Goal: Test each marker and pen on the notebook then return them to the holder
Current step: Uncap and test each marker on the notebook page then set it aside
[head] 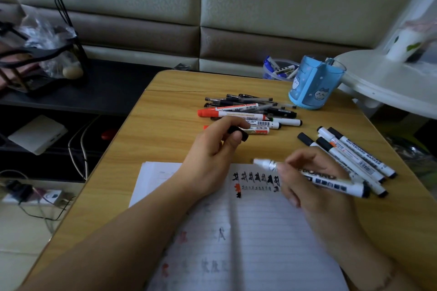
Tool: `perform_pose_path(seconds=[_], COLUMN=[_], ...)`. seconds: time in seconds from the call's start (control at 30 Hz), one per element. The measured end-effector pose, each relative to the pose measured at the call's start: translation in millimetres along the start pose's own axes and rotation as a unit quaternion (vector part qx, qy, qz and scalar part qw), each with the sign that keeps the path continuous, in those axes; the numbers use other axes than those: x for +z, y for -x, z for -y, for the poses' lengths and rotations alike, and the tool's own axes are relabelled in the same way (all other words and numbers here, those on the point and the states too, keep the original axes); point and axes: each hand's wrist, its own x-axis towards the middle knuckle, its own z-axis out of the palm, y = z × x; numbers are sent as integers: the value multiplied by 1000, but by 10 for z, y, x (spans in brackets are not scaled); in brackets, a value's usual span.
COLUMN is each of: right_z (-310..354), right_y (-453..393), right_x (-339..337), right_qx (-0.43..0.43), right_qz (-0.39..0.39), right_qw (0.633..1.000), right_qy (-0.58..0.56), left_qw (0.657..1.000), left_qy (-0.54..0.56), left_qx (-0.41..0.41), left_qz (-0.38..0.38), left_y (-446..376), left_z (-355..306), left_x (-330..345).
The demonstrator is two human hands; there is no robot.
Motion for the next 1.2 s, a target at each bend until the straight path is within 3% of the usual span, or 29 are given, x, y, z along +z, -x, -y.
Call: perform_pose_path(seconds=[0.17, 0.43, 0.87, 1.0, 1.2], right_z=[17, 4, 72, 83, 62], right_y=[-50, -27, 9, 8, 22], right_x=[-107, -75, -22, -31, -72], right_qx=[-14, -37, -29, -22, -19], right_qz=[-27, -7, 24, 25, 39], right_qw=[997, 998, 999, 999, 999], right_qy=[-64, -45, -23, -25, -21], left_qw=[998, 995, 996, 999, 997], left_qy=[63, 100, 80, -5, -1], left_qx=[4, 6, -4, 37, 63], left_qz=[-7, 18, 47, 34, 34], left_y=[-3, 7, -9, -9, -11], left_z=[37, 10, -46, -104, -151], left_x=[-14, 17, 8, -2, 30])
